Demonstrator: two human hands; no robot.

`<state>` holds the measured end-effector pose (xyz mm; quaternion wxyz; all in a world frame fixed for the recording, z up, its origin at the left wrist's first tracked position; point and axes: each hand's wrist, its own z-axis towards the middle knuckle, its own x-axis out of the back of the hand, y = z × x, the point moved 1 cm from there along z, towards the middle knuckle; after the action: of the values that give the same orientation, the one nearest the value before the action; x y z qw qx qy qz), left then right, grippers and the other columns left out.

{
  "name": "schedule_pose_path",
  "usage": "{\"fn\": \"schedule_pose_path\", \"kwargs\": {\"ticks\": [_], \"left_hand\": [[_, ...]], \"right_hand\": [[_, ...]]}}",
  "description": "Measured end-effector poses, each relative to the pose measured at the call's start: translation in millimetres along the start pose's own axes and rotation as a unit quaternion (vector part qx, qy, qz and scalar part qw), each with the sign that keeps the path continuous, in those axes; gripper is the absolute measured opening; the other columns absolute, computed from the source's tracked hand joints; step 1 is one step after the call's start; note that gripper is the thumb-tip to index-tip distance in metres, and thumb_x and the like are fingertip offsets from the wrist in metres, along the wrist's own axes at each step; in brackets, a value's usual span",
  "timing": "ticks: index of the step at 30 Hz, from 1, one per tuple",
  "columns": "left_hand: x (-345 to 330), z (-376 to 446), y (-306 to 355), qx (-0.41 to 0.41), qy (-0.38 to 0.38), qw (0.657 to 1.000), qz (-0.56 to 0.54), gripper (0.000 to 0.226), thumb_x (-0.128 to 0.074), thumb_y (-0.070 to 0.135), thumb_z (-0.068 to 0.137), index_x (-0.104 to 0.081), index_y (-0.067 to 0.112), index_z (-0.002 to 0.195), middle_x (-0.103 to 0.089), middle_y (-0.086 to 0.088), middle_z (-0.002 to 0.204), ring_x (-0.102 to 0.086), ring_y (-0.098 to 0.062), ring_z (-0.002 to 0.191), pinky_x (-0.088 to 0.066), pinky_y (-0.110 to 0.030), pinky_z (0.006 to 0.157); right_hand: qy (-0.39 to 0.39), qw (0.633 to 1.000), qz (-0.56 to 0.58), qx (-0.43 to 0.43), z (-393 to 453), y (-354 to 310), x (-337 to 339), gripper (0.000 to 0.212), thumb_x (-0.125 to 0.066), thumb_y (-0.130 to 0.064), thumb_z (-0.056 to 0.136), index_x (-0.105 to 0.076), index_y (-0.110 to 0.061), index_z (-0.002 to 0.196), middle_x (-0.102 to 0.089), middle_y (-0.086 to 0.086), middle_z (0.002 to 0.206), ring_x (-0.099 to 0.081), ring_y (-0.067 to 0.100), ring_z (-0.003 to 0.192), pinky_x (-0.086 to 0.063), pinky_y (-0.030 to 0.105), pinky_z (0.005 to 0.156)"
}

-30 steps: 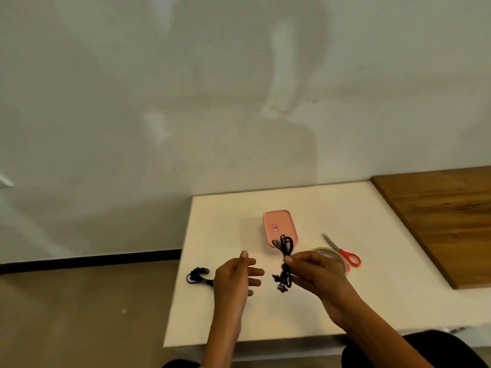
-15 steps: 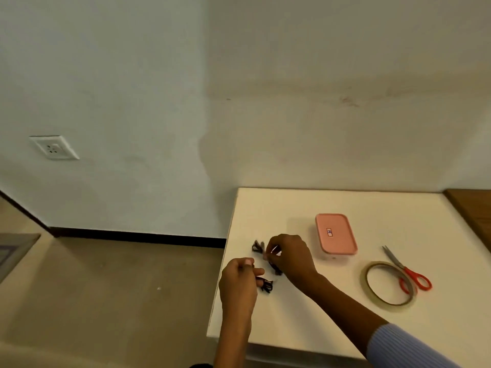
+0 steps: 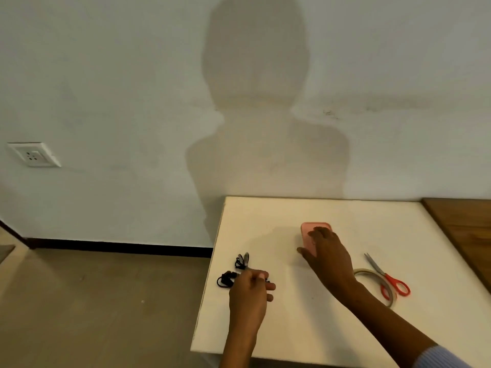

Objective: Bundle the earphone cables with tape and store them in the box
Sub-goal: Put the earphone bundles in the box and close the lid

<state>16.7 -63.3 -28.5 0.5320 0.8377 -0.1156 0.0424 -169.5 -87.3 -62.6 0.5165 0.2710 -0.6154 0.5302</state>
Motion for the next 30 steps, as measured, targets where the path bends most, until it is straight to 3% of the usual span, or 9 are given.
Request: {"fn": "schedule_pose_path", "kwargs": {"ticks": [4, 7, 10, 11, 13, 15, 18, 22, 30], "left_hand": [[-16, -4, 3, -0.005, -0.027, 1.000, 0.014, 0.024, -0.039, 0.013, 0.097, -0.062, 0.015, 0.090, -0.070, -0.001, 0.085, -0.062, -0.013, 0.069, -0.045, -0.023, 0.064], [-27, -4, 1, 0.005, -0.048, 0.999, 0.017, 0.023, -0.040, 0.017, 0.097, -0.062, 0.016, 0.090, -0.069, -0.001, 0.091, -0.062, -0.014, 0.078, -0.047, -0.026, 0.070], [-38, -7, -4, 0.030, -0.071, 0.997, 0.018, 0.026, -0.042, 0.023, 0.097, -0.050, 0.018, 0.073, -0.057, -0.003, 0.084, -0.053, -0.019, 0.078, -0.039, -0.029, 0.072], [-42, -8, -5, 0.044, -0.077, 0.996, 0.021, 0.028, -0.042, 0.026, 0.098, -0.047, 0.018, 0.072, -0.052, -0.004, 0.083, -0.050, -0.018, 0.078, -0.037, -0.029, 0.071], [-48, -11, -5, 0.081, -0.086, 0.993, 0.015, 0.031, -0.040, 0.031, 0.098, -0.048, 0.016, 0.073, -0.052, -0.005, 0.083, -0.050, -0.019, 0.078, -0.036, -0.028, 0.066], [-51, -15, -5, 0.108, -0.097, 0.989, 0.004, 0.032, -0.039, 0.034, 0.099, -0.058, 0.013, 0.085, -0.063, -0.005, 0.092, -0.059, -0.018, 0.084, -0.040, -0.023, 0.060], [-52, -19, -7, 0.116, -0.090, 0.989, -0.006, 0.040, -0.037, 0.037, 0.099, -0.062, 0.007, 0.108, -0.068, -0.009, 0.105, -0.064, -0.017, 0.089, -0.042, -0.021, 0.057], [-54, -18, -12, 0.131, -0.087, 0.987, -0.027, 0.046, -0.038, 0.041, 0.098, -0.060, 0.004, 0.114, -0.069, -0.009, 0.104, -0.065, -0.018, 0.090, -0.048, -0.024, 0.062], [-50, -9, -15, 0.114, -0.095, 0.988, -0.047, 0.051, -0.036, 0.048, 0.097, -0.058, 0.005, 0.111, -0.069, -0.011, 0.098, -0.066, -0.021, 0.089, -0.052, -0.028, 0.069]], "right_hand": [[-0.069, 0.993, -0.097, 0.026, -9, 10, -4, 0.079, -0.050, -0.052, 0.089, -0.016, -0.010, 0.147, -0.012, 0.016, 0.156, -0.023, 0.032, 0.141, -0.035, 0.040, 0.109], [-0.123, 0.983, -0.129, 0.054, -28, 12, 1, 0.082, -0.044, -0.051, 0.093, 0.002, -0.013, 0.150, 0.006, 0.014, 0.158, -0.012, 0.030, 0.145, -0.030, 0.038, 0.112], [-0.154, 0.977, -0.129, 0.075, -57, 11, 7, 0.086, -0.044, -0.053, 0.092, 0.009, -0.014, 0.149, 0.019, 0.010, 0.153, 0.008, 0.023, 0.144, -0.026, 0.038, 0.114], [-0.133, 0.978, -0.131, 0.092, -68, 11, 4, 0.091, -0.050, -0.056, 0.088, 0.002, -0.012, 0.149, 0.014, 0.012, 0.151, 0.005, 0.022, 0.142, -0.031, 0.039, 0.112], [-0.095, 0.978, -0.138, 0.124, -88, 14, -3, 0.108, -0.072, -0.067, 0.060, -0.034, -0.006, 0.141, -0.026, 0.020, 0.145, -0.038, 0.027, 0.133, -0.052, 0.037, 0.089], [-0.083, 0.978, -0.128, 0.143, -100, 16, -11, 0.111, -0.076, -0.074, 0.039, -0.048, -0.010, 0.126, -0.058, 0.019, 0.125, -0.064, 0.027, 0.108, -0.058, 0.031, 0.070], [-0.050, 0.979, -0.107, 0.165, -108, 17, -21, 0.096, -0.065, -0.070, 0.061, -0.040, -0.010, 0.132, -0.059, 0.017, 0.126, -0.064, 0.028, 0.108, -0.058, 0.031, 0.072], [-0.020, 0.984, -0.105, 0.144, -110, 19, -25, 0.074, -0.007, -0.060, 0.093, -0.005, -0.012, 0.150, -0.054, 0.015, 0.135, -0.056, 0.026, 0.120, -0.056, 0.030, 0.081], [0.000, 0.987, -0.072, 0.141, -110, 10, -28, 0.071, -0.012, -0.057, 0.094, -0.006, -0.011, 0.148, -0.049, 0.010, 0.140, -0.051, 0.023, 0.125, -0.052, 0.033, 0.087]]}}
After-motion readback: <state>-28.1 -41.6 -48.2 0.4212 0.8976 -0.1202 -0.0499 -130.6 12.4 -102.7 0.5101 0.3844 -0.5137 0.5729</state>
